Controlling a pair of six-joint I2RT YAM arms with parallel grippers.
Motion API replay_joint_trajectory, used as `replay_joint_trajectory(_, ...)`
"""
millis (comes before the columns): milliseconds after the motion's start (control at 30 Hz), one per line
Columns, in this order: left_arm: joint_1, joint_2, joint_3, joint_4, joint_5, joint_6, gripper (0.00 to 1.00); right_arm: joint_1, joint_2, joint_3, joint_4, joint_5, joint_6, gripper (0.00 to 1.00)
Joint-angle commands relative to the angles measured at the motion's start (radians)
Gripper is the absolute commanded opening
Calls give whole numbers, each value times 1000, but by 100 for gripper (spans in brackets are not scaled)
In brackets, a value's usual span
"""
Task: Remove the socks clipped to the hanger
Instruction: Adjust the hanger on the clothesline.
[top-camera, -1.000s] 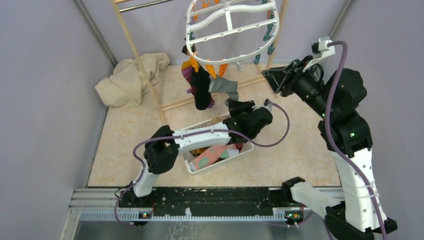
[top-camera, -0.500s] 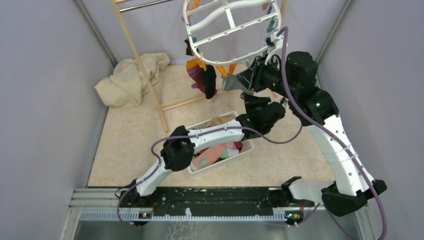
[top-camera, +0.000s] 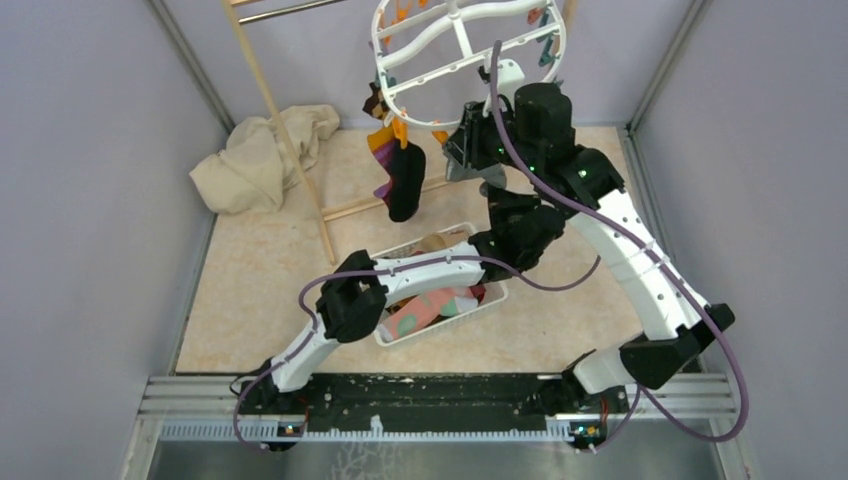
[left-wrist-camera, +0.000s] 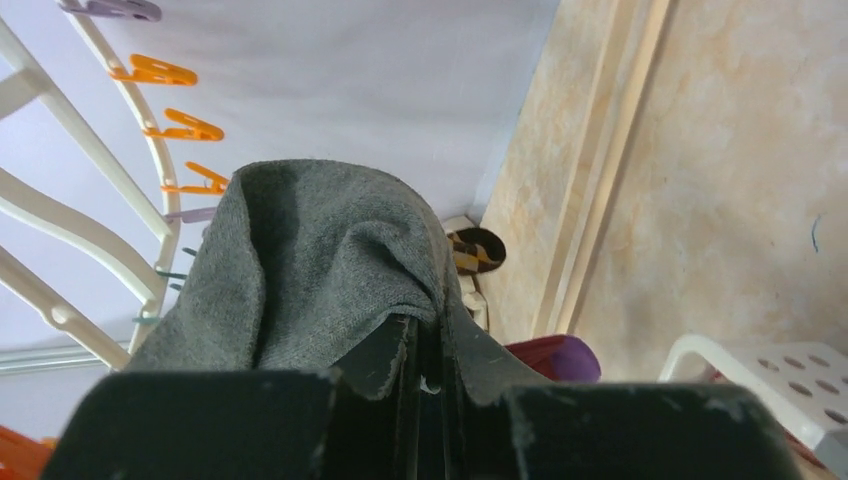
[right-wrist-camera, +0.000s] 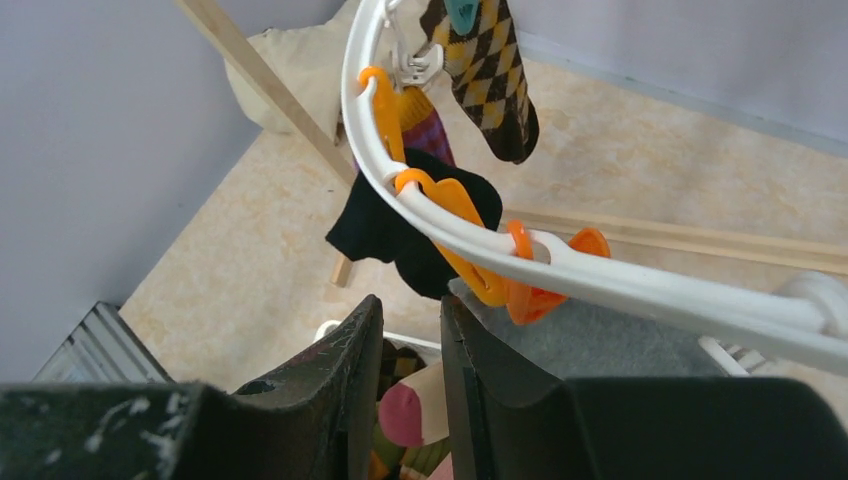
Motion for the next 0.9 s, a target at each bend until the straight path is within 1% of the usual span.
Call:
replay_joint_trajectory(0, -5, -112, -113, 15, -30, -75, 15, 16, 34, 55, 69, 90, -17, 29)
replay_joint_trajectory(100, -4, -184, -224, 15, -43, -134, 15, 15, 53, 61, 85, 155, -18, 30)
replay_joint_trajectory(200, -4, -251, -295, 10, -62, -169, 15, 1, 76, 79, 85, 196, -17, 30)
replay_joint_trajectory(367, -5, -365, -387, 15, -98, -187, 15, -73, 58, 47, 140, 191, 16, 31)
replay_joint_trajectory(467, -14, -400, -402, 25, -100, -181, 16, -114, 74, 60, 145, 182, 19, 30)
replay_joint_trajectory(567, -22, -396, -400, 95, -85, -126, 17, -156, 89, 74, 155, 173, 22, 30)
replay_joint_trajectory(700, -36, -341, -374, 261, -68, 34, 17, -230, 115, 109, 159, 153, 41, 31)
replay_joint_trajectory(800, -39, -276, -286, 331, -50, 134, 17, -275, 149, 162, 150, 111, 48, 31)
replay_joint_trajectory(867, -39, -236, -233, 372, -34, 184, 18, -300, 179, 219, 115, 92, 49, 31)
